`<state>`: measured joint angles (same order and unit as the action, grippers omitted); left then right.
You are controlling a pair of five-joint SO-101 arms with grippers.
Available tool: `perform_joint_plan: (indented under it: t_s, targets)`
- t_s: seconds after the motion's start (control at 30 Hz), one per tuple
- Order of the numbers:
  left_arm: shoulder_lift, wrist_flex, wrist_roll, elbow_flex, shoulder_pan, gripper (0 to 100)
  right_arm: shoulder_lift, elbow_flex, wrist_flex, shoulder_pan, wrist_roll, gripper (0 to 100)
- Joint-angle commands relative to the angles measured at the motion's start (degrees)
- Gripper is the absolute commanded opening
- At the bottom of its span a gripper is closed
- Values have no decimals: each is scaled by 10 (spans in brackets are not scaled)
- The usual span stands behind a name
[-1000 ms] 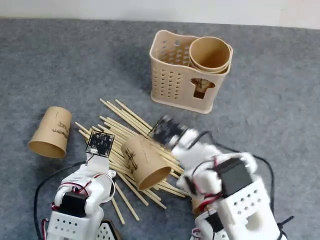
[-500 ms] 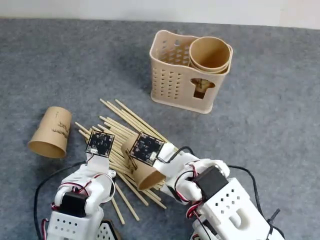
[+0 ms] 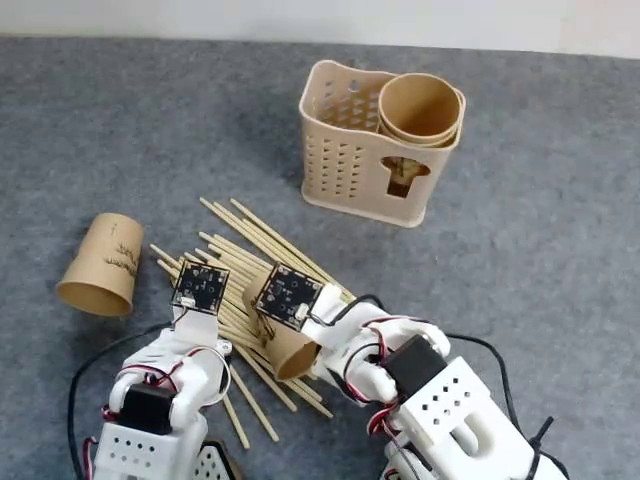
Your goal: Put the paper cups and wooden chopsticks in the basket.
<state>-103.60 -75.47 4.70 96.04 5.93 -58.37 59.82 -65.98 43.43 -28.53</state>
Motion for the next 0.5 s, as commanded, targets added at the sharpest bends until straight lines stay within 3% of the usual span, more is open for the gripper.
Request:
perform_joint_plan:
  t_s: [0.0, 0.23, 0.4, 0.47]
  targets:
    - [-6, -3, 4, 11, 7, 6, -11, -4, 34, 6, 8, 163]
    - [-6, -3, 4, 11, 7, 6, -11, -6, 39, 10, 61, 161]
    - [-6, -3, 4, 11, 7, 6, -11, -7, 39, 28, 67, 6]
    - [-6, -3, 4, 11, 7, 6, -11, -9, 37, 26, 67, 13]
